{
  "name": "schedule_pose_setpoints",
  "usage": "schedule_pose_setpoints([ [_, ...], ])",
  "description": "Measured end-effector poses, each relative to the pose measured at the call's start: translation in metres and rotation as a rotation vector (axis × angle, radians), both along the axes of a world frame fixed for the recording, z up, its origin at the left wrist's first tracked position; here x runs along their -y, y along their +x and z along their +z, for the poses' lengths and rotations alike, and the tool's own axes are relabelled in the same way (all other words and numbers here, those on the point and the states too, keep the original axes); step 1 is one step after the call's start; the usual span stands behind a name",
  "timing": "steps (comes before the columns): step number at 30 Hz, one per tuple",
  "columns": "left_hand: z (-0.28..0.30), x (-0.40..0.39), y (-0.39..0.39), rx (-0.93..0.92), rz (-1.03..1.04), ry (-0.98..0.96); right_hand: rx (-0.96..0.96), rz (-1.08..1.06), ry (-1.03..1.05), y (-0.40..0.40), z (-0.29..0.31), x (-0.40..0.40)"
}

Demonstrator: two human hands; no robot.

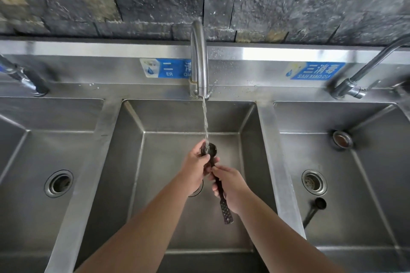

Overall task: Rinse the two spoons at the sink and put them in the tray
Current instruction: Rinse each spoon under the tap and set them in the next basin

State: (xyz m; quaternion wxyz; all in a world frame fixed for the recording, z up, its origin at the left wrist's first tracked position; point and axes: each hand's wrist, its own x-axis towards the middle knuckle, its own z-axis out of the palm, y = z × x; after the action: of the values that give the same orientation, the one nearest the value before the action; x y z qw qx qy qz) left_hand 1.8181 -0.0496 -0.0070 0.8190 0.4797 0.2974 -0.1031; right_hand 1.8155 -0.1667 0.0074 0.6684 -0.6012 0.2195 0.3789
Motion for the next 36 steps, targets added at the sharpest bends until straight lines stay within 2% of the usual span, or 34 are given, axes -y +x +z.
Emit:
schedule_pose_setpoints([
  [7,0.022,-0.024,-0.001,0.139,0.014,-0.09,-0.004,0.057,0.062,0.01,0.018,-0.011],
  [13,0.029,-0.028,-0.003,0.095,-0.129,0.024,0.108,0.017,0.026,0.019,0.023,-0.02],
  [20,0.051,-0.033,0.011,0.149,-0.157,0.059,0.224,-0.048,0.1,0.039,0.029,-0.034],
  [26,0.064,-0.043,0.033,0.19,-0.127,0.19,0.233,-0.042,0.171,0.061,0.041,-0.045],
  [36,0.082,-0.054,0.06,0.267,-0.083,0.124,0.188,-0.032,0.325,0.089,0.074,-0.055],
])
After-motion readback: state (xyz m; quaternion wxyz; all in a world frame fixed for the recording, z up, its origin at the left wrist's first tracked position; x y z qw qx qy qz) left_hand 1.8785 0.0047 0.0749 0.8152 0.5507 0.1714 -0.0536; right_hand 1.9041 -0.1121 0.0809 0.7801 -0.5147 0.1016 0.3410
